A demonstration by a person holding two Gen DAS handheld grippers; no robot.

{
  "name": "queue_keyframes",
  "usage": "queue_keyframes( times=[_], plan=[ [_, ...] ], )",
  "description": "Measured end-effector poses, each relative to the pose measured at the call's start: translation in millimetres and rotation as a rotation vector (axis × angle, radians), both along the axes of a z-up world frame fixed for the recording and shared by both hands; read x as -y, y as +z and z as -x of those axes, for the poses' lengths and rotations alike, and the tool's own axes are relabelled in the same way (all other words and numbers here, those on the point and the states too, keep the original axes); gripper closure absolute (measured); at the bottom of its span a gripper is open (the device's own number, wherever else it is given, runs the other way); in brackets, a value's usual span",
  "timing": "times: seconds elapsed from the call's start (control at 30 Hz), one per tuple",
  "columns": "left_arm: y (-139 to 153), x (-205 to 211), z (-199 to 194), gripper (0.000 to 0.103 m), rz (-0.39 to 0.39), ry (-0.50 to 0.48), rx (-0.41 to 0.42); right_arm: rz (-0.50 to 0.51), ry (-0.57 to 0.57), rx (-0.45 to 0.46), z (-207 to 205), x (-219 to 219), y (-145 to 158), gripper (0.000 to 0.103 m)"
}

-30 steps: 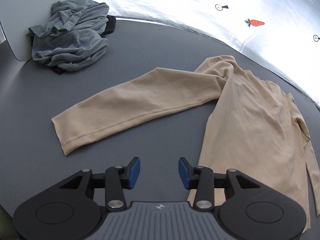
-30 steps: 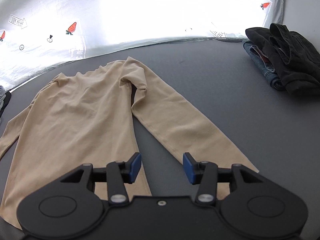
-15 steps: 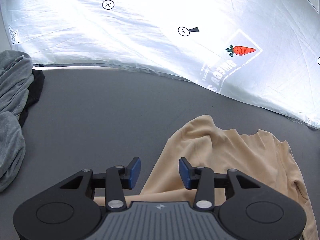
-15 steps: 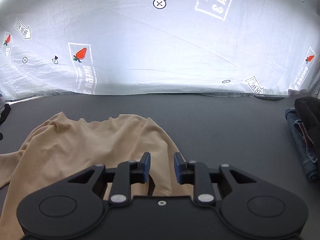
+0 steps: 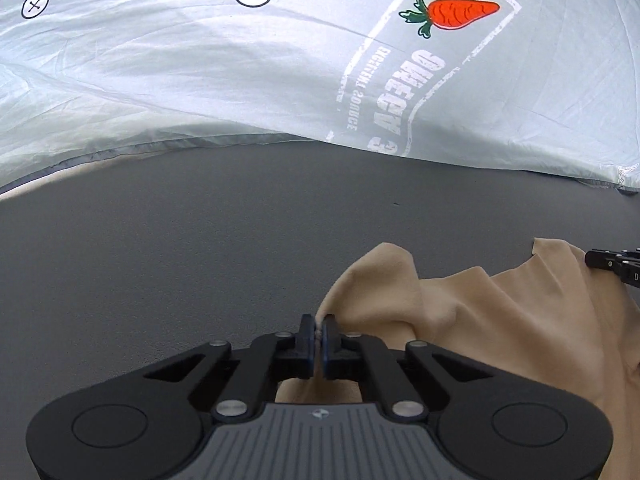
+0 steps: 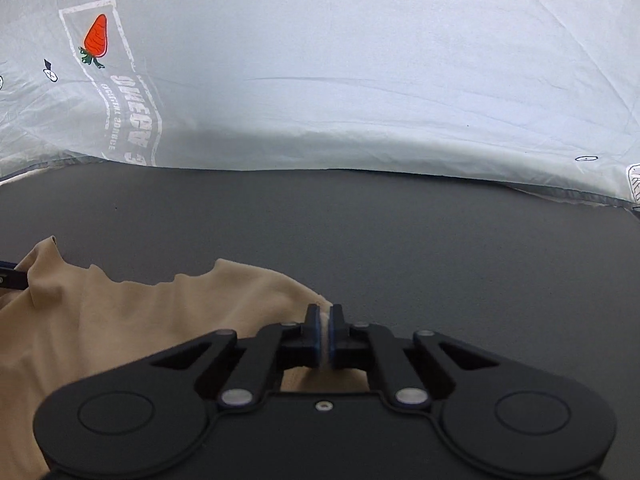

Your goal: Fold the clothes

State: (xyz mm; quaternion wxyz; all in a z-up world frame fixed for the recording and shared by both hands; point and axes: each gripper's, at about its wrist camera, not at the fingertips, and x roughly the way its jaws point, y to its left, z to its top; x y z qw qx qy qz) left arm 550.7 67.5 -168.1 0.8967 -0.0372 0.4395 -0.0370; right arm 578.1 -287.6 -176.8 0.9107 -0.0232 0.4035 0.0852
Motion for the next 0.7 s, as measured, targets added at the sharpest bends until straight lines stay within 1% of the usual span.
queue_keyframes(
  times=[0.07, 0.13, 0.17, 0.2, 0.27, 0.3, 0.33, 0.37, 0.4, 0.43, 0.47, 0.5, 0.53, 0.6, 0.63, 0.7],
  plan=[
    [-6.1, 4.5, -9.5, 0.1, -0.008, -0.015, 0.004, 0.021, -0.029, 0.041, 4.1, -1.1, 5.5, 0.099],
    [-0.9, 0.8, -12.4, 0.1, -0.032, 0.017, 0.029, -0.014, -0.079, 0.06, 1.3, 5.8, 10.2, 0.099],
    [-1.8, -1.4, -15.0, 0.1, -0.035, 0.033, 0.03, -0.028, -0.102, 0.068, -0.2, 8.7, 11.7, 0.099],
    [-2.8, -3.6, -17.7, 0.1, -0.039, 0.05, 0.03, -0.033, -0.119, 0.071, -3.5, 10.5, 11.4, 0.099],
    [-14.7, -2.1, -23.7, 0.098, -0.082, 0.068, 0.001, -0.042, -0.135, 0.059, -13.2, 12.2, 7.0, 0.099],
    [-21.6, -0.6, -26.3, 0.094, -0.104, 0.074, -0.018, -0.049, -0.142, 0.041, -16.5, 13.2, 3.3, 0.099],
    [-20.6, 1.6, -23.7, 0.091, -0.126, 0.083, 0.004, -0.058, -0.153, 0.01, -20.5, 15.2, -0.7, 0.098],
    [-17.2, 4.9, -22.4, 0.085, -0.14, 0.082, -0.011, -0.066, -0.163, -0.011, -22.4, 17.5, -2.4, 0.097],
    [-10.5, 7.0, -19.8, 0.077, -0.14, 0.088, -0.017, -0.078, -0.178, -0.002, -17.7, 21.5, 3.0, 0.094],
    [-0.9, 6.1, -13.4, 0.07, -0.125, 0.103, 0.0, -0.1, -0.203, 0.03, -7.5, 27.9, 13.8, 0.078],
    [9.2, 4.5, -4.2, 0.054, -0.096, 0.115, 0.032, -0.119, -0.227, 0.063, 4.4, 34.9, 24.5, 0.056],
    [19.3, 3.0, 5.0, 0.041, -0.068, 0.126, 0.062, -0.131, -0.251, 0.1, 19.5, 43.3, 35.1, 0.048],
    [27.9, 4.1, 14.4, 0.036, -0.045, 0.128, 0.079, -0.137, -0.279, 0.127, 36.8, 52.4, 44.6, 0.047],
    [41.4, 11.3, 34.3, 0.032, -0.024, 0.108, 0.1, -0.125, -0.349, 0.142, 78.0, 72.9, 57.3, 0.047],
    [45.6, 17.8, 44.7, 0.031, -0.021, 0.108, 0.101, -0.11, -0.387, 0.128, 97.5, 81.5, 57.6, 0.047],
    [49.5, 31.5, 69.4, 0.024, 0.007, 0.099, 0.091, -0.077, -0.471, 0.073, 150.7, 102.8, 50.4, 0.047]
  ],
)
